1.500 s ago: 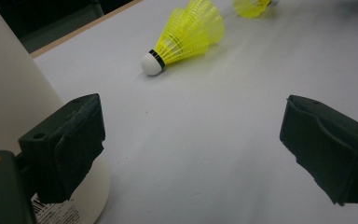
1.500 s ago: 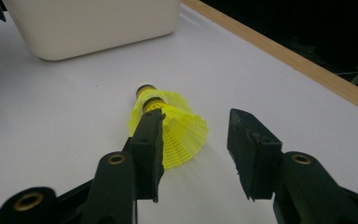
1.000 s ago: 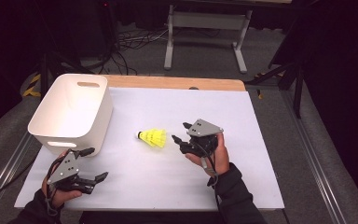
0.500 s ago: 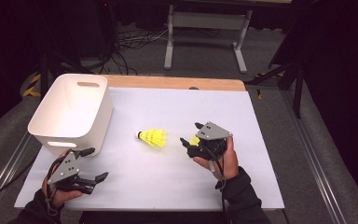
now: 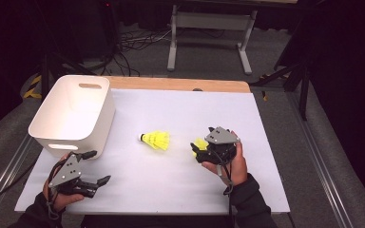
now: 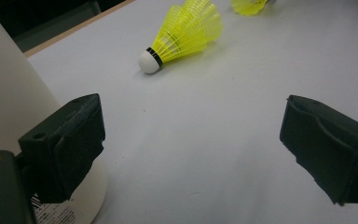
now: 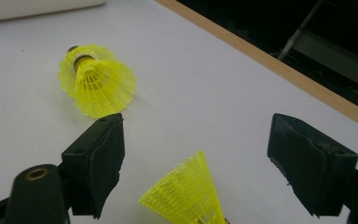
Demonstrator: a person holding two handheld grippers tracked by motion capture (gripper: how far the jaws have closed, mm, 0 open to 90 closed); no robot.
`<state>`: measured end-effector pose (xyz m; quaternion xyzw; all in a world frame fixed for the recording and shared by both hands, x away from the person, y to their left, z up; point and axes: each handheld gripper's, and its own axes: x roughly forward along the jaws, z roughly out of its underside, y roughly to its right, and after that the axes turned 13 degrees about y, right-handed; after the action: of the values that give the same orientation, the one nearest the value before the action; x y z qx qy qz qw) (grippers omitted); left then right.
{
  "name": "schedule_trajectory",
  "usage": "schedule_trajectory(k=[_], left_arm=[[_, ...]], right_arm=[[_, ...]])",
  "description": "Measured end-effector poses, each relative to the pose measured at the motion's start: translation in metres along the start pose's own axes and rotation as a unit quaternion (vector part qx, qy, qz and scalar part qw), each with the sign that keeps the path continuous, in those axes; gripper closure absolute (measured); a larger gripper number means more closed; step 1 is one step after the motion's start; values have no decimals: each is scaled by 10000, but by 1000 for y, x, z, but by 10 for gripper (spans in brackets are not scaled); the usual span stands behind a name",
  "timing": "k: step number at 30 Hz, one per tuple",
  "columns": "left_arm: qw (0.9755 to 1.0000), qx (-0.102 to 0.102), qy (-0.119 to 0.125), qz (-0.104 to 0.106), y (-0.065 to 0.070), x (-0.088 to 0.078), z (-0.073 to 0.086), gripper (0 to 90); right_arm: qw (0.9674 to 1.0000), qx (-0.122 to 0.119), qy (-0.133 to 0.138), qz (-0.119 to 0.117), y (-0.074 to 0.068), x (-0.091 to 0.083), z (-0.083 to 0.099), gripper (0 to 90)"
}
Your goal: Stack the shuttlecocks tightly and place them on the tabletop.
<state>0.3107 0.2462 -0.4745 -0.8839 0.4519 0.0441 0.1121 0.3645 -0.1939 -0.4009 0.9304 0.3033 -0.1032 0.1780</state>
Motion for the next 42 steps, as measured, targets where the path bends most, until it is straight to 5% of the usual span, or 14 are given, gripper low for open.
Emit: schedule_trajectory(k=[12, 33, 42], left_arm=[[10000, 8, -2, 24, 0, 0, 0, 74], [10000, 38, -62, 50, 1, 2, 0, 75], [10000, 36, -57, 53, 1, 2, 0, 76]], right_arm=[[9986, -9, -515, 97, -10, 20, 19, 265], [9977, -172, -656, 92, -9, 31, 24, 755], [9969, -335, -675, 231, -8, 28, 22, 891]])
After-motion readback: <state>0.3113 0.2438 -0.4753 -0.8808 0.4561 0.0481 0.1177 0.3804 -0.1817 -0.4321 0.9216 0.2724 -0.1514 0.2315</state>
